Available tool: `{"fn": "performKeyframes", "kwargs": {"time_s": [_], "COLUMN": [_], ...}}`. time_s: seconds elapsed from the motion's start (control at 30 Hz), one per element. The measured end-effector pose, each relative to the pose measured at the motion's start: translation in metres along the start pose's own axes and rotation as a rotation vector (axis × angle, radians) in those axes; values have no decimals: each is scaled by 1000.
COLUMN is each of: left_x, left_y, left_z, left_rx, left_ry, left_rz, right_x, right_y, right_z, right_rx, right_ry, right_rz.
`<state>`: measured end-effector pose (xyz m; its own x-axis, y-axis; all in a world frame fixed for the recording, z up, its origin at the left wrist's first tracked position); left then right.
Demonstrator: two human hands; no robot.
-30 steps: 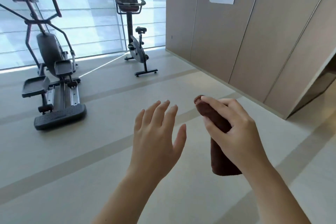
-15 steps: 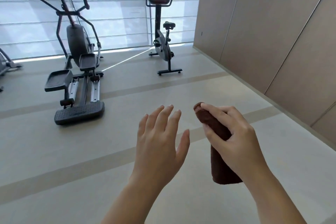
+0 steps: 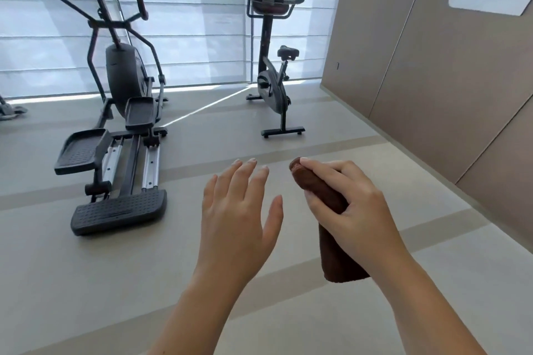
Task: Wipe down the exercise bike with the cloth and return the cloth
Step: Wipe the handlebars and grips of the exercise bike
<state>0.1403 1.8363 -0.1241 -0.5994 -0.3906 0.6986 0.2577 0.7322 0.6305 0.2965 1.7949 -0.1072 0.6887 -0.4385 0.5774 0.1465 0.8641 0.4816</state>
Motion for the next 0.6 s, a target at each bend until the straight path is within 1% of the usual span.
{"fn": "performKeyframes", "kwargs": {"time_s": [0.23, 0.37, 0.6], "left_x": [-52, -86, -161], "left_y": [72, 120, 248], "left_z": [82, 132, 214], "left_rx": [31, 51, 25], "left_ry": [43, 58, 103], "left_rz": [82, 83, 67], "right_x": [-79, -121, -184], "right_y": [104, 168, 310], "right_z": [-35, -61, -123], "right_rx": [-35, -43, -52], "right_ry": [69, 88, 124], "right_rz": [24, 25, -24]}}
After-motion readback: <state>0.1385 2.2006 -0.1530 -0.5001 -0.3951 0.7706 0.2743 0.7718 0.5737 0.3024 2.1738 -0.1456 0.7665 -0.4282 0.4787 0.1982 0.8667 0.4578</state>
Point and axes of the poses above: each hand's wrist, its own y-axis towards the middle knuckle, its own x-axis out of the back of the hand, z = x × y, the point moved 2 cm from there along y, towards the middle knuckle, and after that the axes turned 1 degree about x, right-handed, at the moved point
